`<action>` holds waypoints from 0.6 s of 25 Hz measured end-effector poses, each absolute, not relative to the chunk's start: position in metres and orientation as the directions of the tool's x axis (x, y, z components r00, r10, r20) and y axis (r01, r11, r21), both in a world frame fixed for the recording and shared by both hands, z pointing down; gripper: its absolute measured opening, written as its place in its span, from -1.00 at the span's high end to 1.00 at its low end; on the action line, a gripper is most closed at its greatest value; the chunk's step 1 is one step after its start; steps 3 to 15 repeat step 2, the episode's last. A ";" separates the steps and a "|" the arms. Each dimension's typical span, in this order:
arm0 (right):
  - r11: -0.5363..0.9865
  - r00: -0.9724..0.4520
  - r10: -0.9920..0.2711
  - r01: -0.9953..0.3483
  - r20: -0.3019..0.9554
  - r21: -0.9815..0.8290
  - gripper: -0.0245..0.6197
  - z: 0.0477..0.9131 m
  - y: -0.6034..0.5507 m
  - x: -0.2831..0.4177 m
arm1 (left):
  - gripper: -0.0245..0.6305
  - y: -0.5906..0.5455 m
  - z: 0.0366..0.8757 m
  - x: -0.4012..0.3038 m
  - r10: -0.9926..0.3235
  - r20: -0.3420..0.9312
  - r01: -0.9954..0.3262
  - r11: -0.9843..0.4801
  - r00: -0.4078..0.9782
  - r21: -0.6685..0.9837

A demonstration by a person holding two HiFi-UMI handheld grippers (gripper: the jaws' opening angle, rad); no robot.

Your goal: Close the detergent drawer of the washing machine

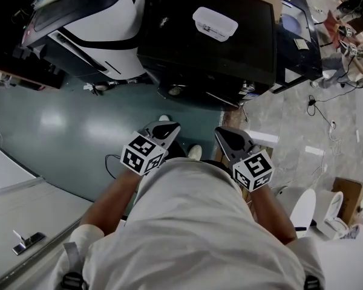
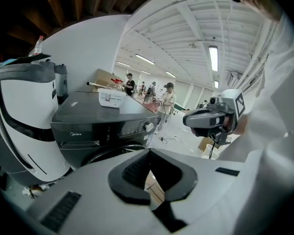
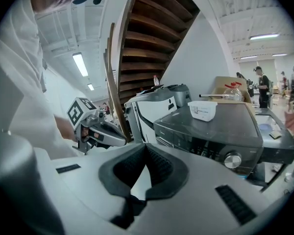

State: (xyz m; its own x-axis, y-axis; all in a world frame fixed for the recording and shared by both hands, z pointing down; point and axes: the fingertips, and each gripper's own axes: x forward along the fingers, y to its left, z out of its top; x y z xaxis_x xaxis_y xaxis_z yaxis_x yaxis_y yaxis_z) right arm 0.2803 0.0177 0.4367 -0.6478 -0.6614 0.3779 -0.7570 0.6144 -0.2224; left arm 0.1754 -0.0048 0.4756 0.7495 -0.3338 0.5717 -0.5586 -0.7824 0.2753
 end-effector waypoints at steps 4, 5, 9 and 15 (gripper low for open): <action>0.612 -0.647 -0.662 -0.758 0.378 -0.226 0.91 0.439 0.017 0.281 | 0.93 -0.006 0.477 0.177 -0.331 0.571 -0.559 -0.779 0.751 0.284; 0.612 -0.647 -0.662 -0.758 0.378 -0.226 0.91 0.439 0.017 0.281 | 0.93 -0.006 0.477 0.177 -0.331 0.571 -0.559 -0.779 0.751 0.284; 0.612 -0.647 -0.662 -0.758 0.378 -0.226 0.91 0.439 0.017 0.281 | 0.93 -0.006 0.477 0.177 -0.331 0.571 -0.559 -0.779 0.751 0.284; 0.612 -0.647 -0.662 -0.758 0.378 -0.226 0.91 0.439 0.017 0.281 | 0.93 -0.006 0.477 0.177 -0.331 0.571 -0.559 -0.779 0.751 0.284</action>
